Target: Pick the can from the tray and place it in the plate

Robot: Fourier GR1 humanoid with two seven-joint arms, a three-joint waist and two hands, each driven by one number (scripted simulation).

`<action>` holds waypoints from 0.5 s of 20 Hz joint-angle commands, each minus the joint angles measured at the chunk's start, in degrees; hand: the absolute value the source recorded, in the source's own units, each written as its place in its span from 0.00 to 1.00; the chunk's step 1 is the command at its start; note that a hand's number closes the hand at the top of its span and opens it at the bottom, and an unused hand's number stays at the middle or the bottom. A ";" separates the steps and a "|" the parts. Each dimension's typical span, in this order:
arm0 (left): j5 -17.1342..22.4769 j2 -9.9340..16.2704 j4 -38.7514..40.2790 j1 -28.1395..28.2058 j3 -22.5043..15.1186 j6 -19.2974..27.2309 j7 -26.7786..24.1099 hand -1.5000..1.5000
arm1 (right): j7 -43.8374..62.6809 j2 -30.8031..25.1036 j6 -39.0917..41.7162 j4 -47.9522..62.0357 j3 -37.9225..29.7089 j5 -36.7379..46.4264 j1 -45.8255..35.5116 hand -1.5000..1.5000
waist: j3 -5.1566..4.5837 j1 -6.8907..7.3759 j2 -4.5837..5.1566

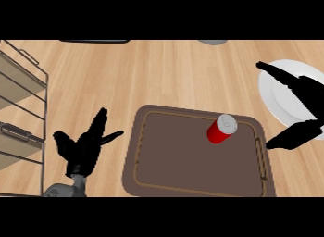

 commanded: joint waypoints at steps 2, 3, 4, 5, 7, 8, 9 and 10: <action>-2.42 3.50 0.60 2.00 -1.03 0.75 4.89 0.50 | 7.13 1.77 0.93 -1.63 3.71 2.90 -0.72 0.00 | 2.57 0.71 -0.19; -3.22 3.95 1.31 0.92 -1.15 0.90 4.76 0.50 | 9.49 5.64 -0.92 -2.10 5.88 3.84 -1.78 0.00 | 2.56 1.09 -0.06; -1.65 4.84 0.61 0.31 0.99 0.60 5.77 0.50 | 7.77 5.30 0.07 0.40 5.78 3.98 -1.34 0.00 | 2.62 1.32 0.06; -2.53 4.73 1.37 0.18 0.37 0.44 5.13 0.50 | 9.83 6.44 -0.06 -1.91 7.01 4.17 -1.22 0.00 | 2.58 0.85 -0.10; -3.60 2.89 1.86 0.75 -0.02 2.03 4.43 0.50 | 10.83 6.55 0.68 -2.28 7.39 4.28 -0.91 0.00 | 2.60 0.63 -0.18; -1.60 4.58 1.46 1.04 1.06 -0.91 4.95 0.50 | 12.34 8.19 0.07 -3.08 7.25 3.28 -0.94 0.00 | 2.59 0.69 -0.23; -2.75 3.69 1.62 -0.28 0.72 0.89 5.82 0.50 | 10.97 7.31 0.88 -1.67 6.46 3.37 -1.50 0.00 | 2.64 0.62 -0.11; -2.01 4.07 2.20 1.68 1.40 -0.72 3.65 0.50 | 8.91 8.05 -1.42 -2.07 7.65 5.56 1.38 0.00 | 2.65 0.39 -0.13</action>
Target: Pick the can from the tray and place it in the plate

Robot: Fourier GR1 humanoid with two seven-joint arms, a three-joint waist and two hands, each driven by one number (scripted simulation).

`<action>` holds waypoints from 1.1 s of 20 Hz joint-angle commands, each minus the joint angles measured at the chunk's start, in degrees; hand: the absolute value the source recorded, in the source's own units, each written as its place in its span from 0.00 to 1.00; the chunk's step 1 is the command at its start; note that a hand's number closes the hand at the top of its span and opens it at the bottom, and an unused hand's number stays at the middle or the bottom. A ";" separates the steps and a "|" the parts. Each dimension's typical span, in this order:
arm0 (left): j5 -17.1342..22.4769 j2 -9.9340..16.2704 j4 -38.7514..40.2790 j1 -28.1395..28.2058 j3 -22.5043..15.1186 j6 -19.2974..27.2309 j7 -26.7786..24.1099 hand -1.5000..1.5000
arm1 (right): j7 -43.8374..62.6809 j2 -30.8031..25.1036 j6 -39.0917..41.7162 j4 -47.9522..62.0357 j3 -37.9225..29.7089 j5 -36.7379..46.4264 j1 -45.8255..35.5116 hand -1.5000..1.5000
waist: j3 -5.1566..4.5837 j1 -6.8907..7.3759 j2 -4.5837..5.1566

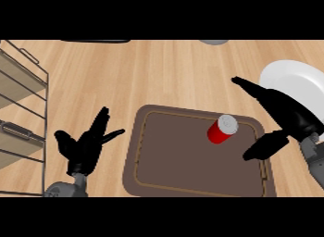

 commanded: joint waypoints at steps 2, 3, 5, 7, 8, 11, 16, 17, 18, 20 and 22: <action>-2.71 3.91 1.06 0.87 0.33 2.73 5.54 0.50 | 3.17 4.14 -2.13 -1.93 3.11 2.88 0.91 0.00 | 2.66 0.20 -0.33; -4.34 3.15 -1.05 2.42 -2.38 3.07 5.59 0.50 | 2.23 3.89 -1.03 0.52 2.23 2.54 -0.77 0.00 | 2.72 1.03 -0.27; -2.10 5.67 0.15 2.98 0.55 0.14 4.53 0.50 | 2.52 3.39 -1.53 0.26 2.82 4.63 -0.20 0.00 | 2.66 0.99 -0.25; -3.05 3.48 2.28 0.92 0.05 2.06 5.10 0.50 | 5.07 3.24 -1.37 -0.32 4.22 7.13 -0.66 0.00 | 2.62 0.30 -0.21; -3.56 2.13 0.34 1.46 -1.40 3.12 5.24 0.50 | 5.30 5.22 -2.72 1.87 4.98 8.75 -1.32 0.00 | 2.67 0.98 -0.16; -3.10 3.19 1.39 1.74 -0.55 3.10 4.92 0.50 | 5.54 3.81 -3.02 0.40 5.46 10.62 0.99 0.00 | 2.67 0.04 -0.32; -4.11 3.20 1.22 1.57 -1.11 2.36 4.18 0.50 | 6.20 7.48 -3.97 3.73 7.45 13.01 0.56 0.00 | 2.69 0.59 -0.19; -3.13 3.30 2.33 0.37 0.01 1.91 4.41 0.50 | 7.62 8.11 -2.36 4.40 7.09 12.31 -1.46 0.00 | 2.64 0.68 -0.07; -2.55 3.64 1.99 0.37 0.56 1.75 4.58 0.50 | 5.08 7.97 -4.14 3.93 7.77 13.44 1.02 0.00 | 2.69 0.27 -0.14; -2.77 3.60 0.68 0.95 0.08 2.39 5.82 0.50 | 5.43 7.79 -1.92 5.53 7.83 13.13 -0.44 0.00 | 2.70 0.86 -0.12; -2.67 4.11 -0.20 3.04 -0.44 1.07 4.45 0.50 | 4.37 8.61 -2.91 6.75 8.84 13.87 1.70 0.00 | 2.73 1.02 -0.18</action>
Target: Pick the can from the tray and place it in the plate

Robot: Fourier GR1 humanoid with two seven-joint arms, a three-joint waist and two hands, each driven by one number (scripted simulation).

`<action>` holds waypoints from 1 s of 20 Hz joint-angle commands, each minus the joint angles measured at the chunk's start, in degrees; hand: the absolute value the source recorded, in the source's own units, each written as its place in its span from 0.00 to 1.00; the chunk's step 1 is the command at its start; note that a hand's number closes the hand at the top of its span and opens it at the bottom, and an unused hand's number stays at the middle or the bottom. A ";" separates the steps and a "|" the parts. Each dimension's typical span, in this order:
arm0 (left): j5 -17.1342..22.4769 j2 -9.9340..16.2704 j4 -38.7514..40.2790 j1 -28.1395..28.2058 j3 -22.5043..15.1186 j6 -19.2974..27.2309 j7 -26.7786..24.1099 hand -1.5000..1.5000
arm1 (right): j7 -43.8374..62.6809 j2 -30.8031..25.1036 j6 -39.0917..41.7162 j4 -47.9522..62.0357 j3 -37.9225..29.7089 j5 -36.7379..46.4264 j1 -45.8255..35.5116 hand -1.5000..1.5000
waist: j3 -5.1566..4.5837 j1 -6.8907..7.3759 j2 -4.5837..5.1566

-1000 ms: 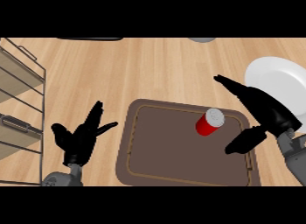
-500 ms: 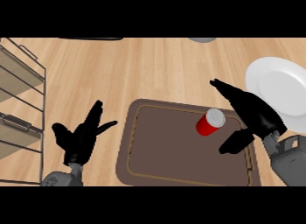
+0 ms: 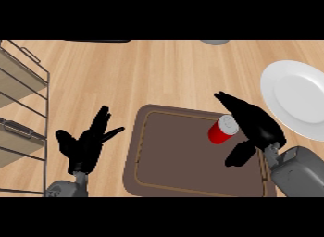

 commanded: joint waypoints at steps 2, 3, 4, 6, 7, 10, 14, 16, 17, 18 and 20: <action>-2.89 2.11 1.61 3.78 -1.56 1.51 3.60 0.50 | -0.39 1.88 0.88 2.68 0.75 1.22 -1.31 0.00 | 2.77 0.74 -0.18; -3.36 3.28 0.94 2.36 -1.53 1.91 5.50 0.50 | -0.42 1.20 3.67 3.42 3.56 2.52 -1.83 1.00 | 2.79 1.19 -0.17; -2.45 3.94 1.45 1.19 -0.24 0.75 4.72 0.50 | -2.00 0.13 4.53 2.76 2.99 2.16 -2.08 1.00 | 2.78 0.66 -0.20; -2.20 3.63 -0.54 2.59 -0.95 1.14 6.05 0.50 | -2.98 1.10 3.29 4.60 4.05 4.76 -2.95 1.00 | 2.83 1.37 -0.29; -2.41 5.06 1.89 1.39 0.46 0.19 4.41 0.50 | -3.92 0.41 2.84 3.87 2.88 4.46 -2.96 1.00 | 2.80 0.61 -0.23; -2.39 3.97 0.35 1.23 -0.33 0.92 6.51 0.50 | -4.71 1.23 2.64 5.55 2.90 5.56 -3.99 1.00 | 2.83 0.85 -0.28; -2.16 4.05 0.98 0.87 0.23 0.89 6.60 0.50 | -8.71 0.34 -0.64 7.84 2.82 8.56 -2.73 1.00 | 2.87 0.54 -0.19; -3.18 3.75 0.72 0.19 -0.09 1.90 6.07 0.50 | -9.22 1.47 -4.31 6.30 1.59 10.18 -3.80 1.00 | 2.90 0.31 -0.32; -2.29 3.82 0.60 3.42 0.05 1.12 4.61 0.50 | -6.00 2.77 -7.63 3.22 2.65 12.21 -0.75 1.00 | 2.85 -0.33 -0.74; -2.60 3.95 1.71 2.61 0.56 1.45 3.96 0.50 | -3.41 4.69 -8.49 2.67 3.77 13.10 0.47 1.00 | 2.80 -0.68 -0.68; -1.03 5.03 -0.56 2.26 1.41 0.82 6.74 0.50 | -1.21 5.80 -12.31 0.95 4.09 15.08 3.76 1.00 | 2.87 -1.05 -0.91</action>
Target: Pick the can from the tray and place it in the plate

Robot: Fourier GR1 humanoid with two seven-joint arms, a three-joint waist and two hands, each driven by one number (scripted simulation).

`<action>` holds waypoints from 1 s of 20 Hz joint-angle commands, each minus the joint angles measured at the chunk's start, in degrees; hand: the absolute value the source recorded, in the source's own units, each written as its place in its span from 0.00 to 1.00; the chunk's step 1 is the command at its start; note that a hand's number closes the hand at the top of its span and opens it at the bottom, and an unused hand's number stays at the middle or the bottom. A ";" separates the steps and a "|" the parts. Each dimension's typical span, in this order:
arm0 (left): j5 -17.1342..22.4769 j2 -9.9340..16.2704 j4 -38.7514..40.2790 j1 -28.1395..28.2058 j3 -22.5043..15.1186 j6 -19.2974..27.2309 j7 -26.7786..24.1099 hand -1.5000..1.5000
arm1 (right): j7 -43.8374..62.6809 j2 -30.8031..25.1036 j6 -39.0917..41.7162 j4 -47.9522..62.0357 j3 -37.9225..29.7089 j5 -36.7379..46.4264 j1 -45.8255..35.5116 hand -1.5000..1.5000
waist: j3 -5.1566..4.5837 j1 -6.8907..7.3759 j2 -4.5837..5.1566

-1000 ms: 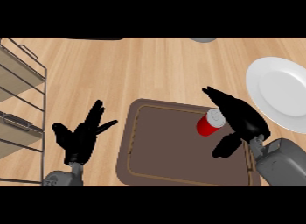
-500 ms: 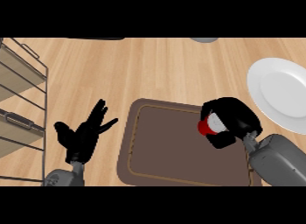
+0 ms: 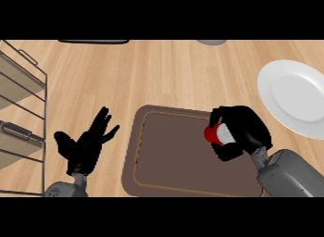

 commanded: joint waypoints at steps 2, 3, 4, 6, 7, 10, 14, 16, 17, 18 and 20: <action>-2.47 3.42 0.06 3.37 0.24 3.36 5.04 0.50 | 6.18 2.87 -8.79 -7.02 2.97 6.16 8.94 1.00 | 2.76 -1.71 -0.87; -2.29 3.72 1.75 5.41 0.24 2.09 3.65 0.50 | 6.23 4.50 -12.32 -8.21 2.42 8.46 7.66 1.00 | 2.74 -1.30 -0.76; -2.70 4.09 0.87 3.56 1.21 3.59 3.82 0.50 | 5.47 4.26 -14.89 -10.27 1.50 9.39 8.29 1.00 | 2.80 -1.73 -0.89; -2.22 3.77 1.86 3.34 1.34 2.60 3.13 0.50 | 4.81 3.07 -19.43 -13.41 0.13 12.87 9.17 1.00 | 2.77 -2.48 -0.83; -2.47 3.48 0.69 3.41 1.04 3.48 4.28 0.50 | 6.87 4.08 -21.03 -14.23 -0.89 14.36 8.78 1.00 | 2.79 -2.18 -0.91; -2.14 4.71 -0.27 4.03 1.70 2.22 4.66 0.50 | 8.73 4.26 -24.67 -17.83 -1.19 17.37 12.89 1.00 | 2.79 -1.99 -0.81; -1.56 5.37 1.16 4.18 2.38 0.65 4.07 0.50 | 11.80 5.91 -30.20 -21.32 -6.16 18.47 15.39 1.00 | 2.77 -2.07 -0.46; -1.75 5.00 0.19 5.09 2.02 0.77 3.80 0.50 | 11.59 4.96 -32.63 -23.62 -9.02 17.50 17.78 1.00 | 2.81 -1.92 -0.46; -2.84 3.60 -1.11 5.06 0.73 2.44 4.12 0.50 | 12.68 4.91 -31.92 -22.99 -10.67 16.89 17.22 1.00 | 2.81 -1.10 -0.31; -2.15 3.69 -0.48 4.39 0.70 1.68 4.96 0.50 | 10.91 5.08 -33.66 -22.81 -10.38 15.64 19.27 1.00 | 2.84 -1.10 -0.10; -1.44 5.30 -0.86 3.61 2.01 1.11 5.25 0.50 | 8.83 3.71 -36.50 -23.70 -14.16 11.87 21.14 1.00 | 2.93 -1.26 -0.02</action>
